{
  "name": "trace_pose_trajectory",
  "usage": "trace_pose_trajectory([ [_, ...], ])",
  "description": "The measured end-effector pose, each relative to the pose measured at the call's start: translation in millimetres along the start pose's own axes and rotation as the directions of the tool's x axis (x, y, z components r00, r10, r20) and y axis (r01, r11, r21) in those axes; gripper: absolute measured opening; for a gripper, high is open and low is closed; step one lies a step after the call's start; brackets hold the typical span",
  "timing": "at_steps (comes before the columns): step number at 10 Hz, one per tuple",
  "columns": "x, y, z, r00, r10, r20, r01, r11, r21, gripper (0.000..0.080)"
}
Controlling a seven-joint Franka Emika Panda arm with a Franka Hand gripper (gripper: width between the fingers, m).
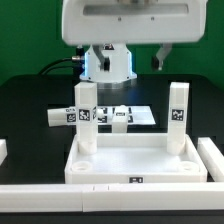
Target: Assemble desk
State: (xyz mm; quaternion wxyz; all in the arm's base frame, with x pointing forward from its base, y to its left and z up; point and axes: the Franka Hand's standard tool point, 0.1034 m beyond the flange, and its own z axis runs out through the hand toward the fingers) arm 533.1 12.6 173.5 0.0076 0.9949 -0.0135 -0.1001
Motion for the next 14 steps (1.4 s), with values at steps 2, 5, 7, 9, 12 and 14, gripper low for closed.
trace_pose_trajectory([
  [2,-4.6,-6.6,1.4,0.984,0.177,-0.027,-0.178,0.984,-0.010,0.0649],
  [5,-4.0,-8.1,4.9,0.984,0.180,-0.021,-0.180,0.984,-0.006,0.0649],
  [7,-36.2,5.8,21.7,0.977,0.213,-0.003,-0.213,0.976,0.034,0.0649],
  [9,-68.3,11.5,51.1,0.973,0.229,-0.007,-0.228,0.971,0.067,0.0649],
  [12,-65.6,-2.5,58.0,0.970,0.244,-0.019,-0.243,0.969,0.049,0.0649],
  [14,-65.6,-1.3,63.9,0.969,0.245,-0.023,-0.243,0.969,0.051,0.0649],
])
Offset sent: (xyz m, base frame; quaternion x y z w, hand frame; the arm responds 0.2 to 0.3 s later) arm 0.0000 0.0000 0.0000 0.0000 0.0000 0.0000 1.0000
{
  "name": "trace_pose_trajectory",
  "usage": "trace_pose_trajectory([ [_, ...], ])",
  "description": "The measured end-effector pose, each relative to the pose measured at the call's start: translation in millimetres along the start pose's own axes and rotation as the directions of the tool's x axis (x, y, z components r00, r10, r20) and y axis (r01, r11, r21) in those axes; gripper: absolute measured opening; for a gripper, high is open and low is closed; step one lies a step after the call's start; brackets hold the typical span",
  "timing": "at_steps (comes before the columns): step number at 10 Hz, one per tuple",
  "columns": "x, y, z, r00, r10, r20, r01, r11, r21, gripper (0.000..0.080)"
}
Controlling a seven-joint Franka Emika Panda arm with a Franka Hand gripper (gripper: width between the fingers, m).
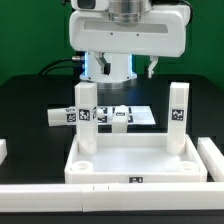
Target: Assemble desk
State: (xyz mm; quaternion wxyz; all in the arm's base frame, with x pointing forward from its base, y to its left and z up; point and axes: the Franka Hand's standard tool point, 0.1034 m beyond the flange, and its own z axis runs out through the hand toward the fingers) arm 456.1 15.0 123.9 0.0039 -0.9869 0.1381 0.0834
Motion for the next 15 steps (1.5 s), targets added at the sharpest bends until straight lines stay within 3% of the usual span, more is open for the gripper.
trace_pose_trajectory([
  [1,-1.6,3.6,21.6,0.999,0.001,-0.035,0.000,1.000,0.021,0.0649],
  [3,-3.7,12.0,57.1,0.999,-0.009,-0.033,0.011,0.999,0.038,0.0649],
  [4,2.0,10.5,71.2,0.997,-0.012,-0.082,0.014,0.999,0.032,0.0649],
  [5,-2.2,8.5,87.1,0.996,-0.008,-0.092,0.011,1.000,0.027,0.0649],
  [9,-5.5,9.5,88.8,0.997,-0.018,-0.077,0.020,0.999,0.030,0.0649],
  [11,-17.4,27.0,108.7,1.000,-0.004,-0.025,0.004,0.999,0.035,0.0649],
  [15,-30.2,11.8,123.8,1.000,-0.017,0.002,0.017,1.000,0.021,0.0649],
])
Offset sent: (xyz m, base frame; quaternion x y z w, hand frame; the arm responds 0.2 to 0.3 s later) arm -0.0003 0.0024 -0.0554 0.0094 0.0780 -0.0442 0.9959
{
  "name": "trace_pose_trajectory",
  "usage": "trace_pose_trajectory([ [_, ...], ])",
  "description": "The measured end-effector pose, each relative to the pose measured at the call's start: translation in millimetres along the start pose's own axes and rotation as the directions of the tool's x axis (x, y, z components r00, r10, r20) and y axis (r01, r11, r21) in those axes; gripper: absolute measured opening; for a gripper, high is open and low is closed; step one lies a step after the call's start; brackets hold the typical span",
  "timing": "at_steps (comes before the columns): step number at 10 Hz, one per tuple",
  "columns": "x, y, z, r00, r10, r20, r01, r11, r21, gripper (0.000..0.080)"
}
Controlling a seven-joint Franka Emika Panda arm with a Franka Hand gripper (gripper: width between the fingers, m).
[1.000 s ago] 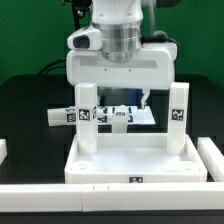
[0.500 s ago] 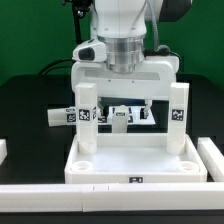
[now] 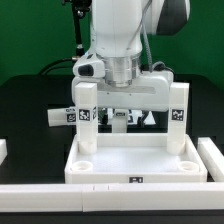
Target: Assemble desk
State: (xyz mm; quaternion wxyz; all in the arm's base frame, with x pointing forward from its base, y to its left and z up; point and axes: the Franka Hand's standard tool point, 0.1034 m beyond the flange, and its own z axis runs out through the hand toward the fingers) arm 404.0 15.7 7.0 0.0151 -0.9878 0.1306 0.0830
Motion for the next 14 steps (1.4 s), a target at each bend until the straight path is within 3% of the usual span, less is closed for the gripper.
trace_pose_trajectory([
  [1,0.2,0.7,0.0,1.000,-0.002,0.000,0.002,1.000,0.000,0.0510],
  [2,0.2,1.1,0.1,1.000,-0.001,0.000,0.001,1.000,0.000,0.0510],
  [3,0.1,0.8,0.2,1.000,-0.001,0.000,0.001,1.000,0.000,0.0371],
  [4,0.6,0.7,-0.9,1.000,-0.001,-0.001,0.001,1.000,0.001,0.0284],
  [6,1.2,8.1,-32.1,0.999,-0.021,0.049,0.020,0.999,0.027,0.0284],
  [8,3.7,30.8,-75.4,0.996,-0.025,0.084,0.019,0.997,0.072,0.0284],
  [9,11.5,34.4,-80.4,0.997,-0.019,0.072,0.013,0.997,0.076,0.0284],
  [12,9.5,33.4,-75.6,0.997,-0.024,0.076,0.018,0.997,0.072,0.0285],
  [13,9.9,38.6,-75.4,0.995,-0.060,0.074,0.054,0.995,0.082,0.0285],
  [14,11.4,63.4,-75.7,0.988,-0.142,0.065,0.133,0.983,0.126,0.0285],
])
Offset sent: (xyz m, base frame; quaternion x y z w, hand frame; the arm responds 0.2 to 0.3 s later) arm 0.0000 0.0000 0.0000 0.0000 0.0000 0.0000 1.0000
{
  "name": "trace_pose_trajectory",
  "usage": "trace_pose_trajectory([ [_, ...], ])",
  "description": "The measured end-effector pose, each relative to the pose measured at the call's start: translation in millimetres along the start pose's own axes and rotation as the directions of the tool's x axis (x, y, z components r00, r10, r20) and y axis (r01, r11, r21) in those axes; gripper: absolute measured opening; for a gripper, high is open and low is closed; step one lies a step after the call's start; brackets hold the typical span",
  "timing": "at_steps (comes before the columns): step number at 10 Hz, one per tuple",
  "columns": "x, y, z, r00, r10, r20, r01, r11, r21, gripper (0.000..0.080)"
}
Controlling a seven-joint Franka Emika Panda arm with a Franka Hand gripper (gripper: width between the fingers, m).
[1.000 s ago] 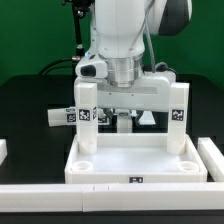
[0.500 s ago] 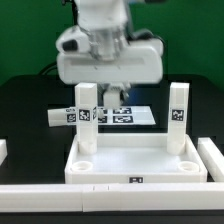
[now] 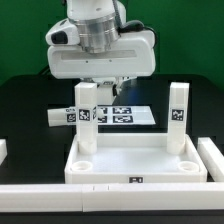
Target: Assemble desk
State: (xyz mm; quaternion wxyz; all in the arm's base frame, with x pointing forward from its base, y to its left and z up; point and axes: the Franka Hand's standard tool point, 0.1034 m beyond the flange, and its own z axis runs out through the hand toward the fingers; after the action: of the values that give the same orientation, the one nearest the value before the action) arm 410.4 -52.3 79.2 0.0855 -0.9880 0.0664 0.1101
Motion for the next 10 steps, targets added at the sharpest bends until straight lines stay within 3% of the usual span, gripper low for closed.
trace_pose_trajectory([
  [2,1.5,60.0,-11.4,0.997,-0.078,-0.021,0.078,0.997,0.010,0.0285],
  [3,5.7,79.8,-12.9,0.995,-0.094,-0.028,0.094,0.996,0.006,0.0285],
  [4,7.2,87.4,-10.3,0.996,-0.083,-0.024,0.083,0.997,0.004,0.0285],
  [7,6.7,83.5,-9.0,0.996,-0.092,-0.021,0.092,0.996,0.004,0.0285],
  [8,7.7,91.0,-6.3,0.993,-0.114,-0.019,0.114,0.994,0.004,0.0285],
  [10,23.1,140.7,7.1,0.996,-0.087,-0.002,0.087,0.996,-0.017,0.0285],
])
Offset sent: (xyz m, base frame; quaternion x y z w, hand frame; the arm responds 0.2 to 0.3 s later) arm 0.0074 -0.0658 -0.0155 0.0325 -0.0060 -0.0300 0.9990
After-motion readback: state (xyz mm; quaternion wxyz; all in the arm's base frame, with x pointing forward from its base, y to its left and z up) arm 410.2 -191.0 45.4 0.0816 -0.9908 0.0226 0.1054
